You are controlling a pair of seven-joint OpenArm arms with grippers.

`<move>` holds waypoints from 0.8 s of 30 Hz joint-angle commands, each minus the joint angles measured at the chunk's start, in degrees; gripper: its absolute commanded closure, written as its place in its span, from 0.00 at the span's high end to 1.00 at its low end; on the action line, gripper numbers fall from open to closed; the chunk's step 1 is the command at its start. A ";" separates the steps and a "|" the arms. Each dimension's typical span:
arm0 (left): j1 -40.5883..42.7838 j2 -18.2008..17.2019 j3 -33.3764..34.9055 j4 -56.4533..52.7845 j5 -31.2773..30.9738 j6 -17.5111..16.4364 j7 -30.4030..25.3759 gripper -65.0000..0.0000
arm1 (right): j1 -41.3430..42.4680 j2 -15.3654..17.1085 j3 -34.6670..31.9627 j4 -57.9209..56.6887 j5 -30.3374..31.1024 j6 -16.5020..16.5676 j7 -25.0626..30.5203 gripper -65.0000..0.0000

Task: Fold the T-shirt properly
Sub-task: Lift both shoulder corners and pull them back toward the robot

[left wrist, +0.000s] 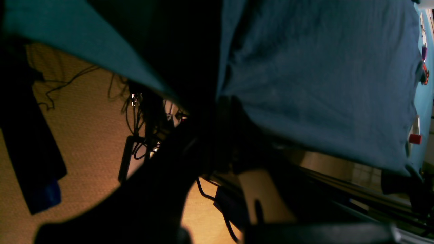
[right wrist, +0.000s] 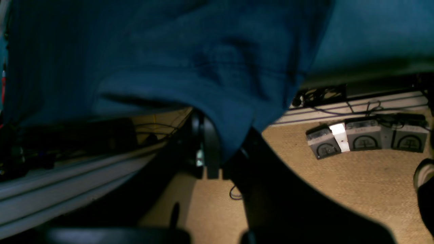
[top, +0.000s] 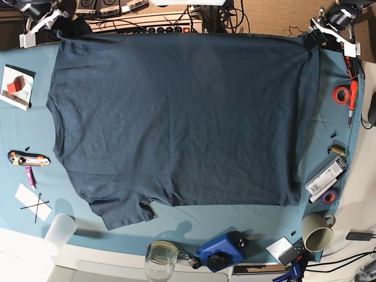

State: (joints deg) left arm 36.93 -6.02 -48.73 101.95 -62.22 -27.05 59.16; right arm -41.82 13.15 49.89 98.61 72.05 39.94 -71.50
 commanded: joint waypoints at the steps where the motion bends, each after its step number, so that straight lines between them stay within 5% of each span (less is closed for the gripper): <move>1: 0.35 -0.68 -0.63 1.38 -1.09 0.02 -1.36 0.00 | 0.24 0.85 0.92 0.76 0.35 0.06 1.51 0.00; 15: 0.02 -1.03 -0.31 6.67 4.42 0.22 -5.03 0.00 | 7.93 1.16 0.83 0.76 -7.48 0.06 3.21 0.00; 21: -1.22 -3.34 5.49 6.67 9.14 0.24 -9.33 0.00 | 10.91 1.18 0.79 0.76 -11.58 0.06 5.27 0.00; 24: -4.04 -4.02 7.13 6.67 12.66 2.99 -9.49 0.00 | 12.37 1.18 0.79 0.76 -12.90 0.06 5.42 0.00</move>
State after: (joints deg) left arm 32.56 -9.06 -41.04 107.68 -49.67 -24.34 51.40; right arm -29.21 13.15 49.91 98.61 58.83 40.25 -68.05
